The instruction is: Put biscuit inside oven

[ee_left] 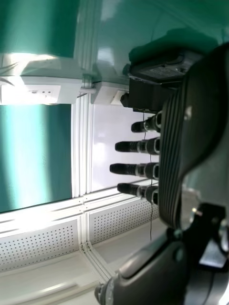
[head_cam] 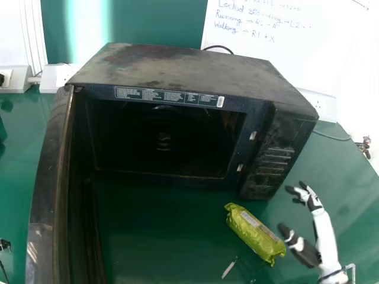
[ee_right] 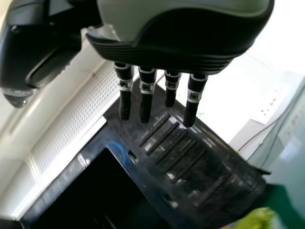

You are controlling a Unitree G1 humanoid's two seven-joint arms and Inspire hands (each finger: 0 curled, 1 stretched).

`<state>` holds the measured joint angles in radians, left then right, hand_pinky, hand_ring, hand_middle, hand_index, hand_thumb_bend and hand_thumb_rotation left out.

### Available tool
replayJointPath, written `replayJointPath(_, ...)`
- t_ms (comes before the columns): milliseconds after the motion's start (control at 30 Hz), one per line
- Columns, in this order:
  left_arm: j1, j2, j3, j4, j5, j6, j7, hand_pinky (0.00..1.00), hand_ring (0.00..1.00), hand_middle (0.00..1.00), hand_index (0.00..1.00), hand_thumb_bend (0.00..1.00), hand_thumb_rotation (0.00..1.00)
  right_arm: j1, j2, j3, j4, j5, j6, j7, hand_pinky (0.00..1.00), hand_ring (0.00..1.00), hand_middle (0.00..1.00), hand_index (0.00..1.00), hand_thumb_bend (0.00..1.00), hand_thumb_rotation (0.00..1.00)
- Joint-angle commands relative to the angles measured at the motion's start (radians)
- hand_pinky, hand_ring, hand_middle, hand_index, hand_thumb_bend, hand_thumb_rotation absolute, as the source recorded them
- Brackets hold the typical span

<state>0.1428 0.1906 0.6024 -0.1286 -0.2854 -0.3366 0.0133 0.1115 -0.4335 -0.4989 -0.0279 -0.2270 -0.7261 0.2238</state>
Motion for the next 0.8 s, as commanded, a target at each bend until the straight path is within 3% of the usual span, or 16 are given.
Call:
replayJointPath(0, 0.015, -0.006, -0.005, -0.014, 0.004, 0.003, 0.004, 0.99, 0.94, 0.92, 0.96, 0.93, 1.0, 0.022, -0.029, -0.008, -0.016, -0.065, -0.044, -0.045, 0.75, 0.81, 0.81, 0.82, 1.0, 0.57)
replayJointPath(300, 0.018, -0.007, -0.008, -0.016, 0.005, -0.004, -0.003, 0.98, 0.94, 0.93, 0.96, 0.92, 1.0, 0.066, -0.068, -0.014, -0.117, -0.35, -0.037, -0.207, 0.66, 0.76, 0.78, 0.79, 1.0, 0.6)
replayJointPath(567, 0.019, -0.016, -0.013, -0.038, 0.013, 0.009, 0.012, 0.98, 0.94, 0.93, 0.96, 0.93, 1.0, 0.105, -0.094, 0.0, -0.192, -0.442, 0.033, -0.249, 0.64, 0.75, 0.78, 0.78, 1.0, 0.59)
replayJointPath(767, 0.023, -0.021, -0.016, -0.052, 0.021, 0.017, 0.022, 0.99, 0.94, 0.92, 0.96, 0.93, 1.0, 0.13, -0.125, 0.017, -0.244, -0.463, 0.098, -0.221, 0.63, 0.75, 0.78, 0.78, 1.0, 0.56)
